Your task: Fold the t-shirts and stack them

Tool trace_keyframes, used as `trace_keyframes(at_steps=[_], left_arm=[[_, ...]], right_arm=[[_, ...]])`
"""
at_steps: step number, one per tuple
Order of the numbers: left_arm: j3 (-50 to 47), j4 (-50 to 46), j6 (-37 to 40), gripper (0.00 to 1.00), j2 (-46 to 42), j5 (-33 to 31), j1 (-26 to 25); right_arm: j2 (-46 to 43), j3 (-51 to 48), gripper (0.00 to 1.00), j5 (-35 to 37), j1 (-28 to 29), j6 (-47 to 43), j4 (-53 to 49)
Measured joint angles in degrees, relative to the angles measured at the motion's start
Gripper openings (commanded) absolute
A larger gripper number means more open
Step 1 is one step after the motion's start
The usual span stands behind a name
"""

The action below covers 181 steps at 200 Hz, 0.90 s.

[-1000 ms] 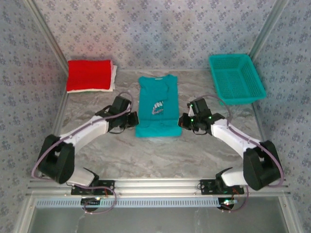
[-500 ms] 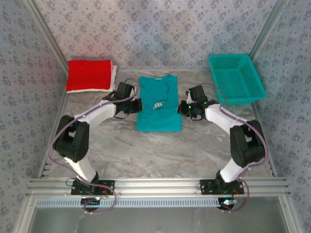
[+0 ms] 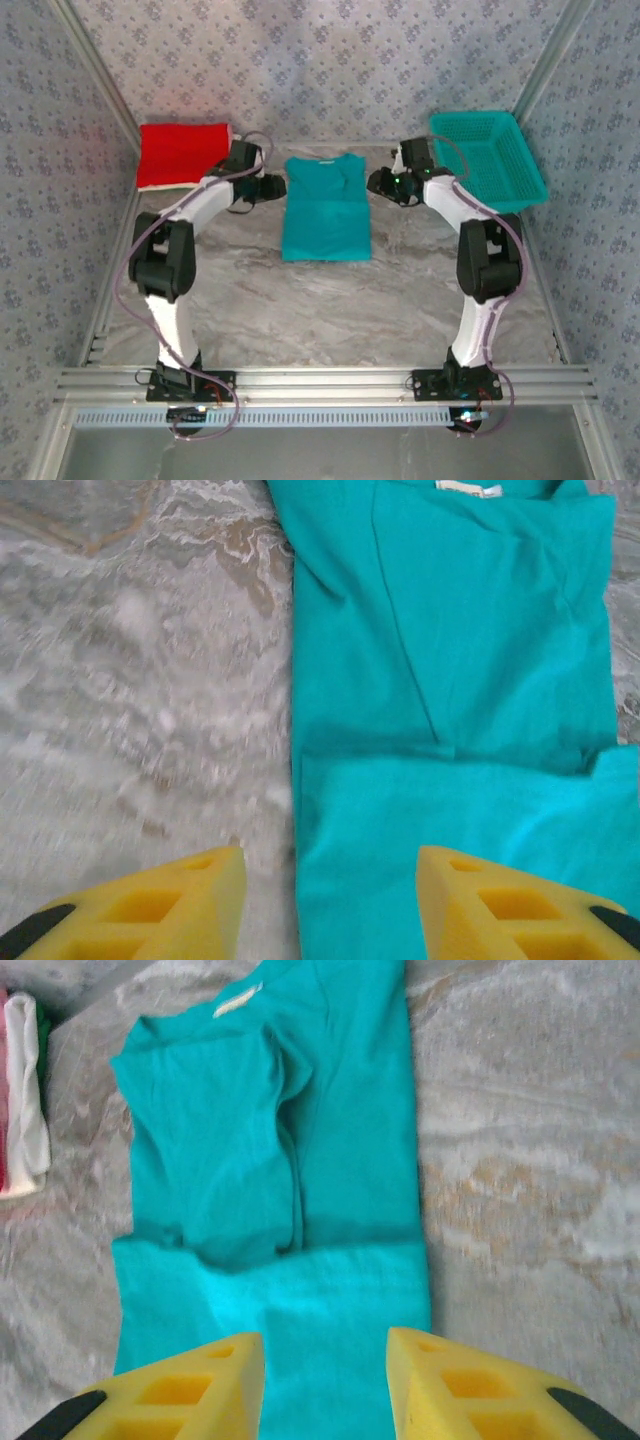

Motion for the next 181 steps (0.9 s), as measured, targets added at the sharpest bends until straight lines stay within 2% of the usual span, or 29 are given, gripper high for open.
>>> trace_keyframes(at_steps=[16,27,37,51,78,126,181], left_arm=[[-9.20,1.49,-0.26,0.45,-8.76,-1.18,-2.36],[-14.95,3.69,-0.85,0.36,-13.90,-1.25,-4.50],[-19.37,5.68,-1.81,0.33,-17.20,-1.07,-6.54],[-23.58,8.41,-2.56,0.31,-18.80,-0.70,-9.44],[-27.08,13.29,-3.78,0.27,-15.45,0.26,-12.68],[-26.82,18.60,-4.85,0.25,-5.44,0.83,-12.63],[-30.38,25.16,-5.03,0.25,-4.90,-0.26,-12.63]], right_arm=[[-7.91,-9.55,0.30,-0.07,2.03,-0.61,1.20],[-13.11,-16.17,0.22,-0.39,4.44,-0.61,2.58],[-16.52,-21.24,0.16,-1.40,6.64,-0.46,4.02],[-18.36,-26.08,0.15,-3.06,9.29,0.70,6.32],[-15.78,-28.44,0.13,-4.28,11.58,2.29,8.96],[-6.86,-25.86,0.13,-4.61,11.78,3.91,13.46],[-2.34,-26.29,0.11,-3.98,10.99,4.44,15.61]])
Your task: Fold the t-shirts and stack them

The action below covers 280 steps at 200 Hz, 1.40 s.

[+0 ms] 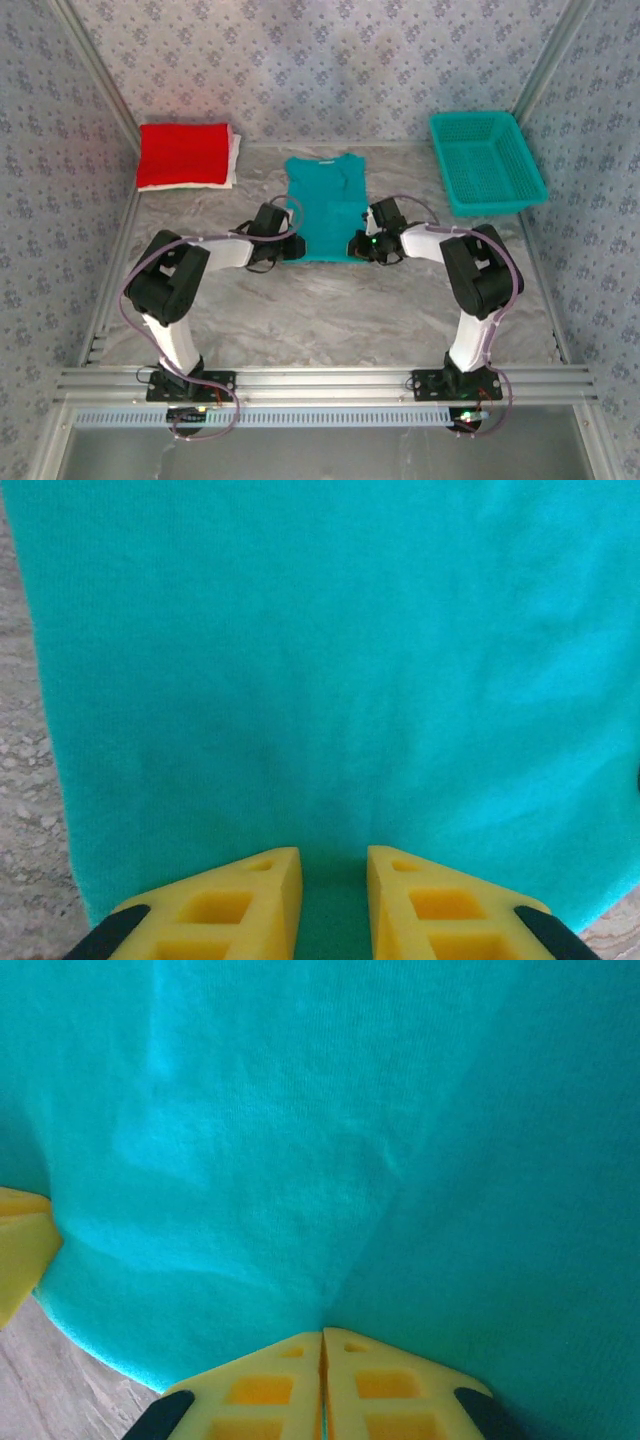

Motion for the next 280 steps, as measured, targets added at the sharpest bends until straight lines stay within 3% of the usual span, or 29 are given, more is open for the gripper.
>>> trace_keyframes(at_steps=[66,96,133,170,206,280], left_arm=[[-7.15,2.82,-1.44,0.25,-5.31,-0.61,-0.26],[-10.88,1.36,-3.45,0.31,-9.75,-0.24,-0.33],[-10.03,-4.50,-5.27,0.40,-15.15,-0.39,0.11],[-9.97,-7.34,-8.15,0.43,-21.59,-0.22,2.91],[-11.21,-9.57,-10.47,0.44,-21.07,1.18,6.58],[-12.04,-8.79,-11.61,0.38,-15.02,3.74,5.46]], right_arm=[[-4.26,-5.27,0.11,-0.07,0.09,0.24,1.18],[-6.51,-7.30,0.13,-0.11,1.46,0.48,0.44],[-9.55,-5.84,0.27,0.52,3.19,1.44,-3.21],[-16.81,-3.98,0.41,4.11,3.04,1.92,-6.34],[-17.70,-3.06,0.49,8.55,2.05,1.27,-10.36],[-11.50,-2.38,0.49,9.44,2.10,1.01,-12.50]])
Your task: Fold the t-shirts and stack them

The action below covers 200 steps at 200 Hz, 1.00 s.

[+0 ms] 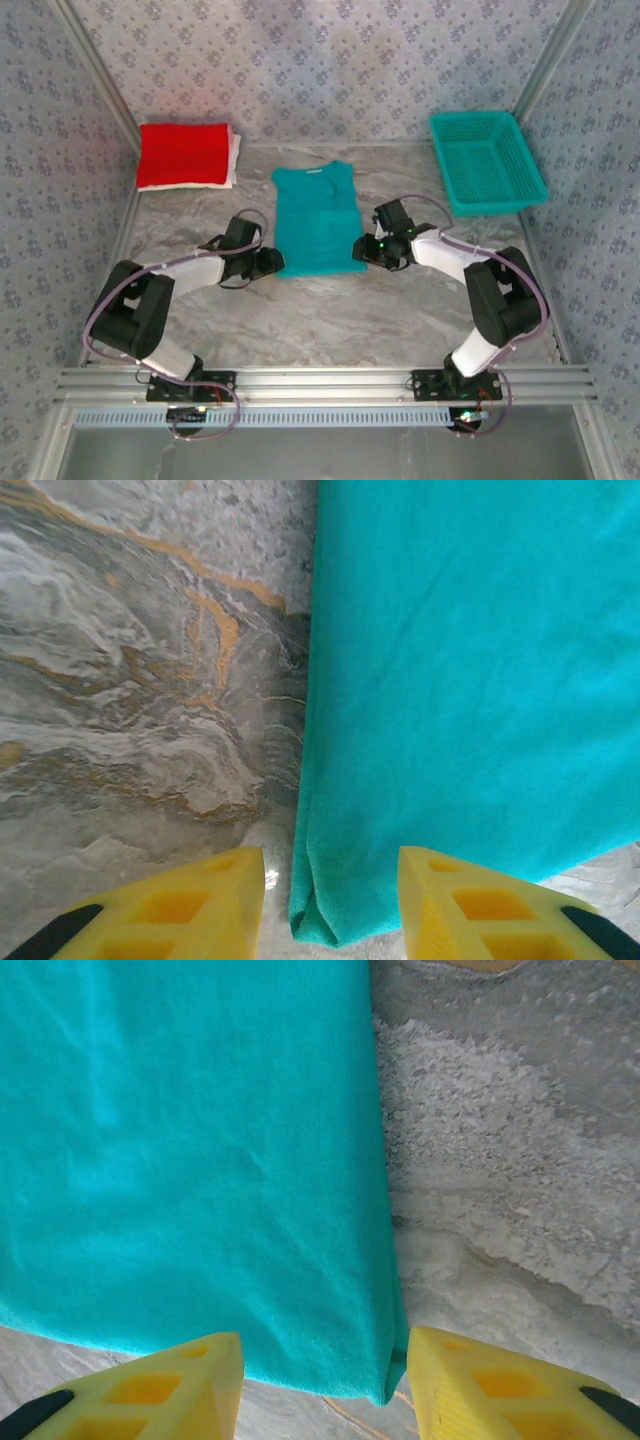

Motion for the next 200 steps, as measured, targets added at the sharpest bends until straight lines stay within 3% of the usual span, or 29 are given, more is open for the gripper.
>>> trace_keyframes(at_steps=[43,94,109,153,200], left_arm=[[0.09,1.05,-0.02,0.37,1.79,0.15,-0.66],[0.17,0.90,-1.07,0.24,2.21,-1.18,-0.87],[0.17,0.90,-1.40,0.23,2.12,-1.79,-1.18],[0.13,2.01,-2.10,0.16,2.16,-1.29,-2.73],[-1.05,3.32,-2.78,0.03,1.73,-0.87,-2.34]], right_arm=[[2.40,0.33,0.49,-0.04,0.35,0.00,0.42],[5.05,0.96,0.43,-0.55,0.46,0.11,1.31],[5.22,0.98,0.39,-0.50,0.52,0.28,1.42],[6.69,1.31,0.13,-0.94,0.70,2.14,2.99],[6.71,1.25,0.02,-1.97,1.97,2.62,4.83]])
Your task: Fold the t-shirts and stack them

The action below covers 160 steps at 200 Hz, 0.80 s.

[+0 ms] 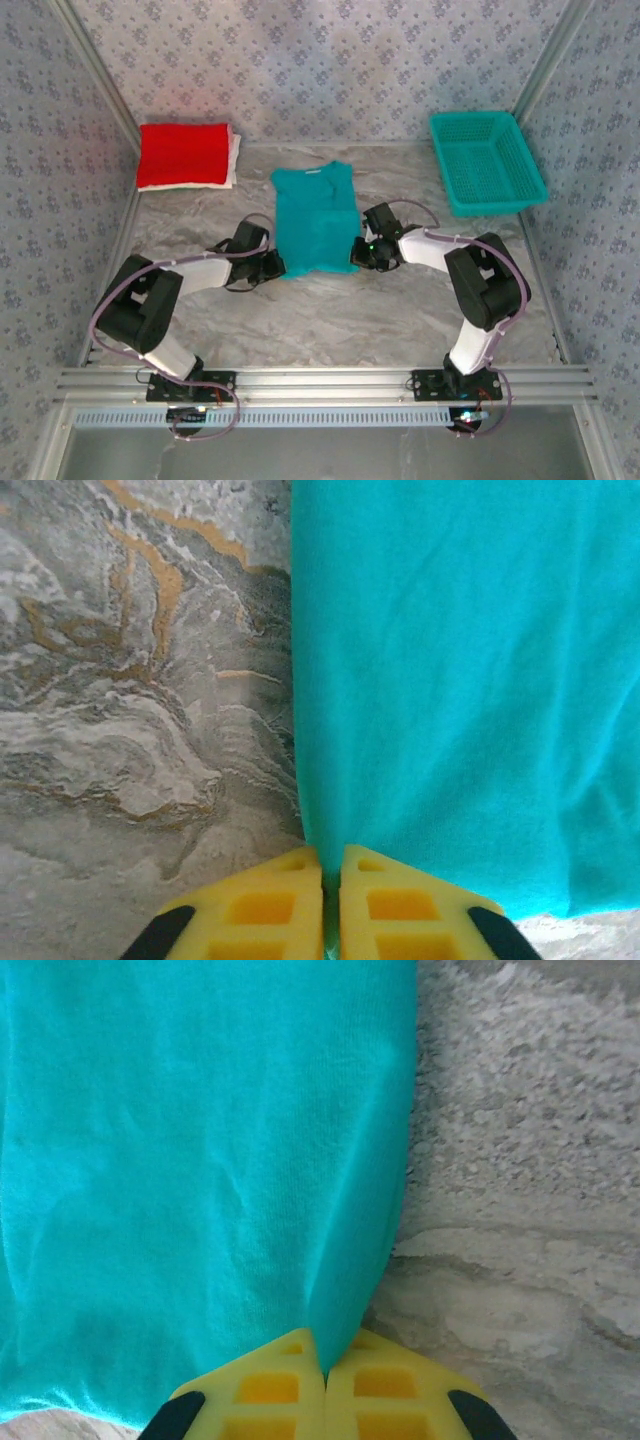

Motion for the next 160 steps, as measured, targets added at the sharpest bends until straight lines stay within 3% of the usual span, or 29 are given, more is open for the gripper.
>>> trace_keyframes(at_steps=[55,89,160], left_arm=[[-2.80,-4.04,0.94,0.00,-5.86,-0.22,1.99],[-5.20,-9.22,1.66,0.00,-12.35,0.48,1.86],[-7.93,-29.09,-2.86,0.00,-39.69,-1.27,-9.01]], right_arm=[[-7.50,-3.98,0.00,-0.61,-0.09,-0.28,-1.33],[-13.46,-8.81,0.00,-0.94,2.69,-1.51,-4.28],[-36.81,-16.06,0.00,-0.35,11.26,4.76,-15.63]])
